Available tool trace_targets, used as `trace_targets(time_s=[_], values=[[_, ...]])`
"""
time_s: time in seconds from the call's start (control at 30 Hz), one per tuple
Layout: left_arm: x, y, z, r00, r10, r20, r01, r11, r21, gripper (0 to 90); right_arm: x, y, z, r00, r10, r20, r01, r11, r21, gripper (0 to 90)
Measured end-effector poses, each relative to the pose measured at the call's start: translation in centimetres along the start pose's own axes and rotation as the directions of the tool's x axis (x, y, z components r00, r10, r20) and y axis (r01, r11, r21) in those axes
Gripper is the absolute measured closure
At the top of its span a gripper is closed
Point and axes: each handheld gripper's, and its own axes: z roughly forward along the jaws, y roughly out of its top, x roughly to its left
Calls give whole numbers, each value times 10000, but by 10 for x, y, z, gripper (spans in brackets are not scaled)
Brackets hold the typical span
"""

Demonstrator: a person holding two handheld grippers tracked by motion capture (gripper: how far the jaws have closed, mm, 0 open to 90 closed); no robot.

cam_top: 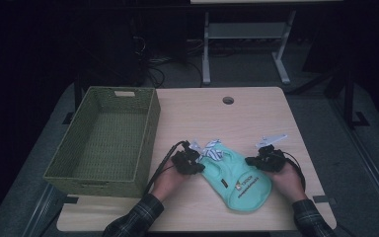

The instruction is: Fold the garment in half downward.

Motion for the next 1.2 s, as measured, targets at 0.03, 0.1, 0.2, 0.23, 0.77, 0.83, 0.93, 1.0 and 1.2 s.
trace_targets(time_s=[0.03,0.1,0.2,0.23,0.77,0.83,0.93,1.0,1.2], values=[[0,0,0,10000,-21,19,21,10000,-39,896,0,0,0,10000,20,7,-20,10000,8,898],[1,0,-2,10000,-32,74,33,9999,-134,896,1,0,-2,10000,-1,51,1,10000,-63,898],[1,0,-8,9999,-142,82,145,9992,-367,896,5,0,-7,10000,47,-44,-48,9996,-268,898],[2,0,-10,9999,-68,98,71,9993,-358,896,7,1,-9,9999,44,-105,-47,9994,-351,898],[15,-2,-30,9979,-535,-371,500,9947,-898,695,57,12,13,9883,-911,-1224,897,9958,-173,898],[17,-3,-32,9968,-674,-428,627,9927,-1027,660,58,11,18,9880,-994,-1181,1005,9949,32,898],[22,-4,-34,9942,-878,-616,803,9902,-1141,600,57,11,18,9873,-950,-1275,957,9954,-3,898],[26,-6,-32,9923,-1022,-703,942,9896,-1089,560,57,11,18,9874,-969,-1249,979,9952,15,898],[31,-7,-17,9911,-1173,-626,1123,9905,-790,452,57,11,19,9871,-978,-1269,986,9951,-2,898]])
